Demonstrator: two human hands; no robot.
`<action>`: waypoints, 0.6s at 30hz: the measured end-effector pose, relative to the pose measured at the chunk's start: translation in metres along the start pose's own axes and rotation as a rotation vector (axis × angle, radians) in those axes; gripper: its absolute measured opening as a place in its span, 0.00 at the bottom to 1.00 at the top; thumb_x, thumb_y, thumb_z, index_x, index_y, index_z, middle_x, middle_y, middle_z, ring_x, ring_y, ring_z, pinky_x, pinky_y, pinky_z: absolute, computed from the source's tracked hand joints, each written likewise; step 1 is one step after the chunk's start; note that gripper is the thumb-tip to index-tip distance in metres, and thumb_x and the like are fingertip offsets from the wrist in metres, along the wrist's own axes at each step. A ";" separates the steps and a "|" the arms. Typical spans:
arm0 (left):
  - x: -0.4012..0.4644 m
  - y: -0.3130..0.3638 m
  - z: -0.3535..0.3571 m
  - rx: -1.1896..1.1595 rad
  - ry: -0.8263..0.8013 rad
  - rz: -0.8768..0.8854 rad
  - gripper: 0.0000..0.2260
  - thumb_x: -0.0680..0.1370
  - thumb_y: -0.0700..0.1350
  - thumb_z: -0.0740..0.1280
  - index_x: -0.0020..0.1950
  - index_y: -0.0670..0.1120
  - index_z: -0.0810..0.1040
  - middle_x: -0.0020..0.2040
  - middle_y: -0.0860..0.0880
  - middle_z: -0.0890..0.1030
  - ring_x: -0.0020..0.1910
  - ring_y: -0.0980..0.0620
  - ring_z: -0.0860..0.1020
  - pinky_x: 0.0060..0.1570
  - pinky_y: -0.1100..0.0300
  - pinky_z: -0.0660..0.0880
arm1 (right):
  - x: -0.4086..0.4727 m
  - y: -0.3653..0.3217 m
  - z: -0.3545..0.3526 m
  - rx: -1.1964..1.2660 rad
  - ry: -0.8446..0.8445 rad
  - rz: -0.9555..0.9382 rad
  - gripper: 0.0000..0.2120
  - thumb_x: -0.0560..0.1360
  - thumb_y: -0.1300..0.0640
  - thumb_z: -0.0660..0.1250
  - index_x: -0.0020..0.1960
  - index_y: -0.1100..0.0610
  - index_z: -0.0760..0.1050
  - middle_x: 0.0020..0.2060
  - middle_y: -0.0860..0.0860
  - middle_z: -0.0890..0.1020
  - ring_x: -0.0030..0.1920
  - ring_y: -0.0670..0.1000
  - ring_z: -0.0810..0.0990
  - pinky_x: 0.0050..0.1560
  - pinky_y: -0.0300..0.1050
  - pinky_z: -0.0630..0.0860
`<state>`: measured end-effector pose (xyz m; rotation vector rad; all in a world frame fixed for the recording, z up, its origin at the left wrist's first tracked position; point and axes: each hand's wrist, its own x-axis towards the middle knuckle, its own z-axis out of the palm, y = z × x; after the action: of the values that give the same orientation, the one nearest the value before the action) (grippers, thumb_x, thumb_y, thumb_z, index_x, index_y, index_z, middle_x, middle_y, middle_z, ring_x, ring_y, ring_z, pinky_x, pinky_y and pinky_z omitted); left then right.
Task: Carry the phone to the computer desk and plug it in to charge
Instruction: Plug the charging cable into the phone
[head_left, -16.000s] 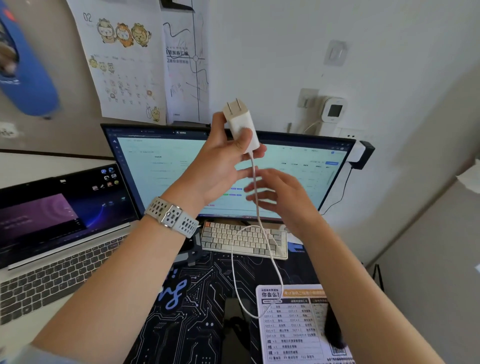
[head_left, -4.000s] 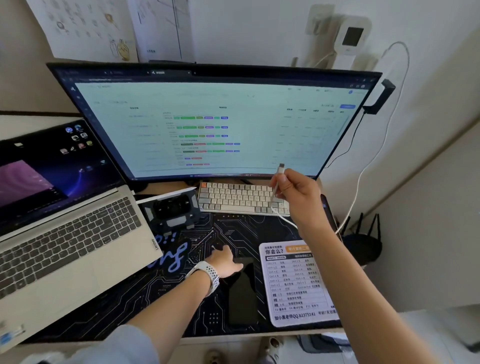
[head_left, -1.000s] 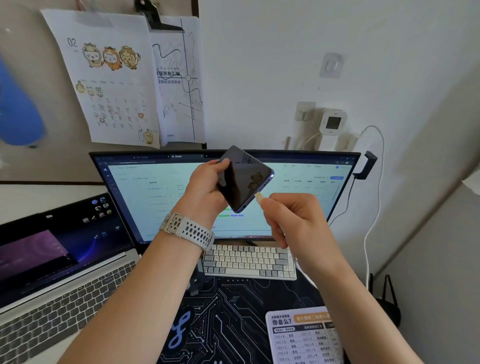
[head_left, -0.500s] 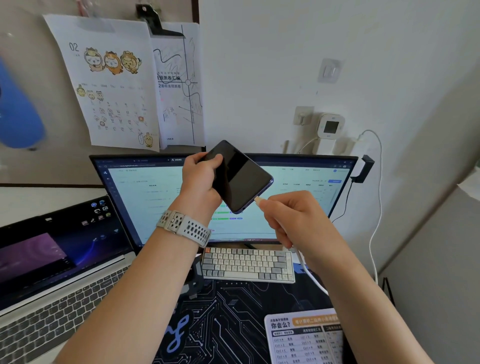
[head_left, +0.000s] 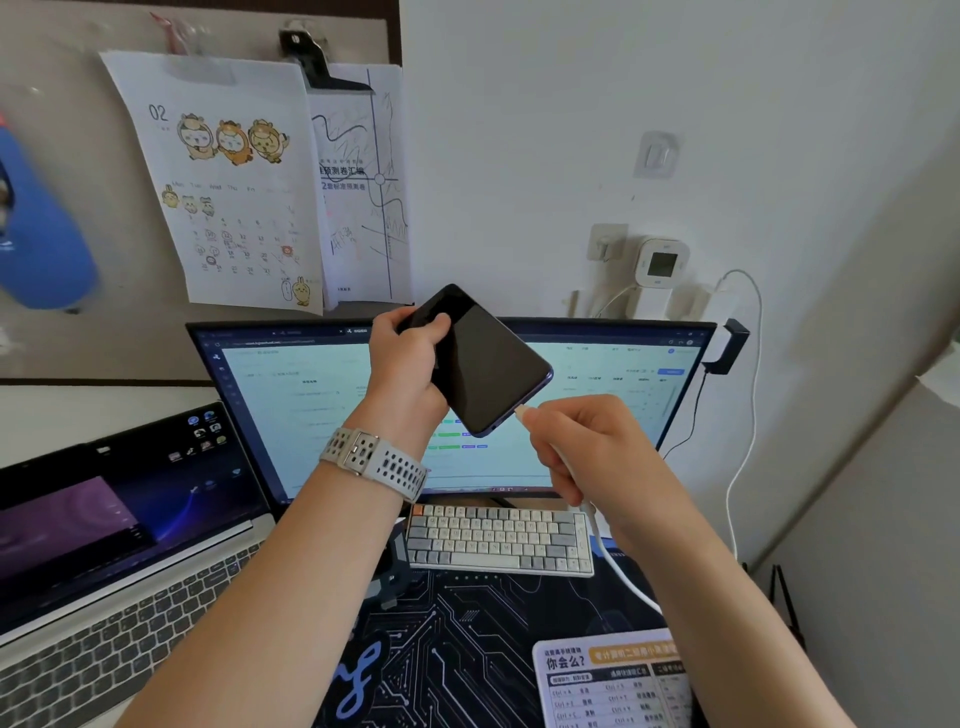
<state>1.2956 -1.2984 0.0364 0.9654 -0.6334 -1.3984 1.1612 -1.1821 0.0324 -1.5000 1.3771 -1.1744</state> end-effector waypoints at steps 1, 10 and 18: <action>0.000 0.000 0.000 -0.002 0.003 0.003 0.18 0.77 0.36 0.67 0.65 0.45 0.71 0.55 0.42 0.79 0.47 0.45 0.80 0.50 0.46 0.79 | 0.000 0.000 0.000 0.000 -0.004 0.004 0.22 0.77 0.57 0.63 0.27 0.60 0.61 0.25 0.52 0.59 0.25 0.51 0.57 0.27 0.43 0.57; 0.000 -0.004 0.000 0.014 0.024 0.069 0.17 0.77 0.36 0.67 0.64 0.45 0.71 0.49 0.47 0.78 0.42 0.50 0.79 0.36 0.57 0.78 | 0.001 0.006 0.002 -0.072 0.026 0.015 0.20 0.76 0.57 0.61 0.29 0.64 0.60 0.27 0.56 0.61 0.23 0.50 0.61 0.27 0.42 0.61; 0.002 -0.006 -0.001 0.019 0.041 0.092 0.17 0.77 0.37 0.67 0.64 0.45 0.72 0.52 0.46 0.79 0.45 0.48 0.79 0.45 0.51 0.80 | 0.002 0.006 0.005 -0.066 0.025 0.024 0.20 0.76 0.57 0.61 0.29 0.63 0.61 0.27 0.55 0.61 0.24 0.51 0.61 0.30 0.45 0.61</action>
<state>1.2936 -1.2995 0.0305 0.9660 -0.6531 -1.2903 1.1643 -1.1846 0.0256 -1.5148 1.4599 -1.1460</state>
